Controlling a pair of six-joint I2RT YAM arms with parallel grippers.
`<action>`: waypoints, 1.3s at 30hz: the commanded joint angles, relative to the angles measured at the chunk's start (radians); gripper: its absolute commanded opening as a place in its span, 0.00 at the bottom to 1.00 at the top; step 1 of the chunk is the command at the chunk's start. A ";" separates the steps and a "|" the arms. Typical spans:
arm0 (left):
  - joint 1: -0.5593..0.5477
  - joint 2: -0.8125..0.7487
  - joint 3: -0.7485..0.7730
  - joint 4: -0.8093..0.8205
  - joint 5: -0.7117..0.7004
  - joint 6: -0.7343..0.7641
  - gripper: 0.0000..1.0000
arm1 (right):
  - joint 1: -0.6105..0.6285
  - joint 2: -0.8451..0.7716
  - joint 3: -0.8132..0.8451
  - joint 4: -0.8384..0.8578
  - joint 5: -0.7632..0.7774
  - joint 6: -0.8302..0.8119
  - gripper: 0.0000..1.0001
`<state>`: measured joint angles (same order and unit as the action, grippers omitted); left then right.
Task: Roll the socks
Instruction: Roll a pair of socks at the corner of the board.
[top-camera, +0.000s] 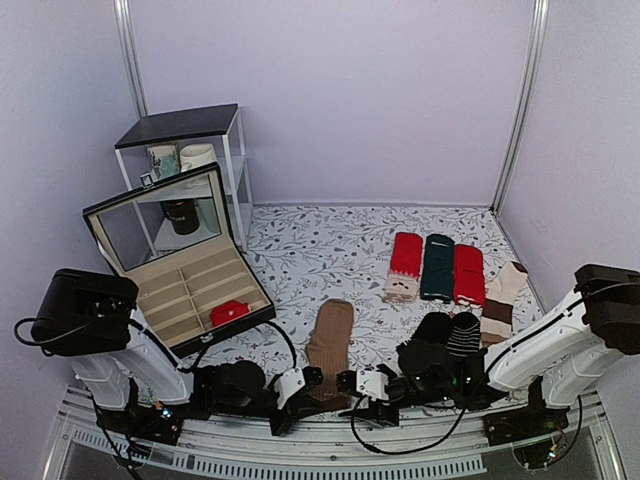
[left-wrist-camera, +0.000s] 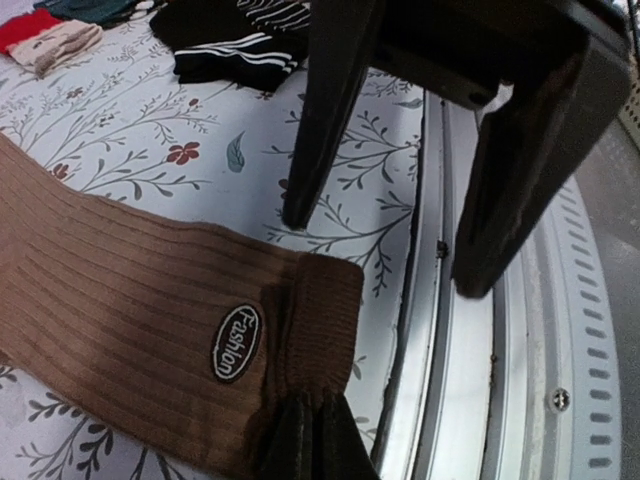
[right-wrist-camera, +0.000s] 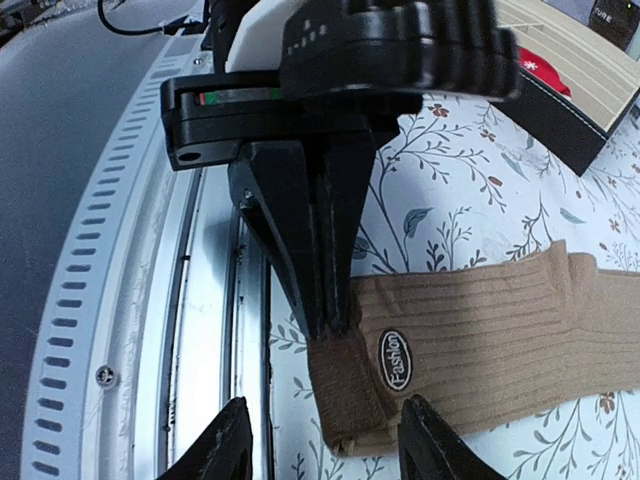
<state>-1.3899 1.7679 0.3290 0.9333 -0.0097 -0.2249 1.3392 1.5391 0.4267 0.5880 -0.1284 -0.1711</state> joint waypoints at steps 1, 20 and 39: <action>0.020 0.062 -0.011 -0.198 0.044 -0.022 0.00 | 0.032 0.067 0.061 0.001 0.064 -0.106 0.50; 0.030 0.079 -0.010 -0.192 0.060 -0.021 0.00 | 0.044 0.192 0.079 -0.101 0.169 -0.069 0.42; 0.038 0.098 -0.001 -0.198 0.072 -0.022 0.00 | 0.121 0.033 0.050 -0.120 0.209 -0.157 0.50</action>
<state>-1.3685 1.8008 0.3473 0.9485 0.0425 -0.2379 1.4433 1.5692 0.4515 0.5121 0.0761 -0.2890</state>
